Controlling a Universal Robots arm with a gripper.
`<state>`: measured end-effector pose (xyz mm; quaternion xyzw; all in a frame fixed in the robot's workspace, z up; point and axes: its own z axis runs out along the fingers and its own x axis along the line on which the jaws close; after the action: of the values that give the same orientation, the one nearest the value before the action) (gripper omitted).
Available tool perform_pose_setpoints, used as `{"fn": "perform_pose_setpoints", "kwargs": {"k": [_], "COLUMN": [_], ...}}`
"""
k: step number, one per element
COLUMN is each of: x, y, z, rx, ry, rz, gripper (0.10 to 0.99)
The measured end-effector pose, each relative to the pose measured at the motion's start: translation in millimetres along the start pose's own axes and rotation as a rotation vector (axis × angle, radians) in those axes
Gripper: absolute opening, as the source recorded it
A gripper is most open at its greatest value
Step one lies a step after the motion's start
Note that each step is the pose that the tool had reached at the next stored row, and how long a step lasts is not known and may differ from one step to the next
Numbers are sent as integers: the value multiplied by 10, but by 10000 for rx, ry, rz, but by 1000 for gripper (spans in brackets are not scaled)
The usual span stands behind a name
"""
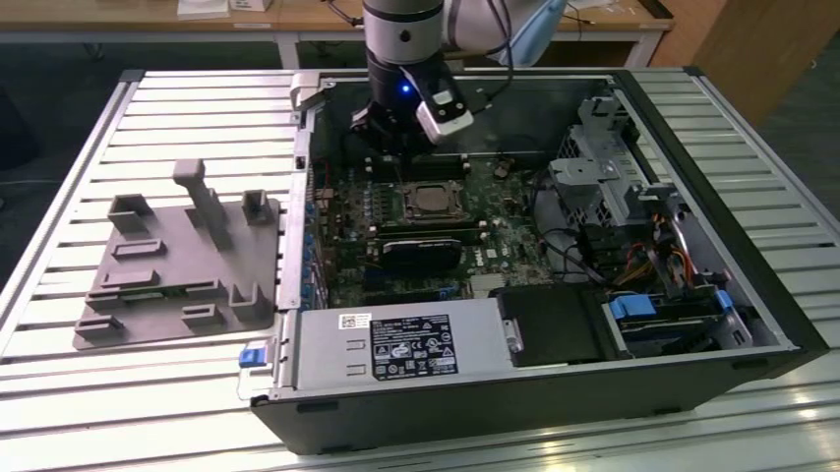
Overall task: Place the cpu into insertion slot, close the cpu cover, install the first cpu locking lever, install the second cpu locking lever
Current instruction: 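Install the first cpu locking lever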
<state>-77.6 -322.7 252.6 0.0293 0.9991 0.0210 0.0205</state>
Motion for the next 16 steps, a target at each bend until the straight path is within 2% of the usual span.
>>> {"fn": "perform_pose_setpoints", "kwargs": {"k": [6,9,11,16], "x": [142,213,240,296], "y": [-8,-12,-14,-17], "z": [-6,-9,-9,-9], "rx": [-8,-69,-238,-812], "ry": [-83,-99,-92,-62], "rz": [-2,0,9,36], "gripper": [102,102,102,102]}}
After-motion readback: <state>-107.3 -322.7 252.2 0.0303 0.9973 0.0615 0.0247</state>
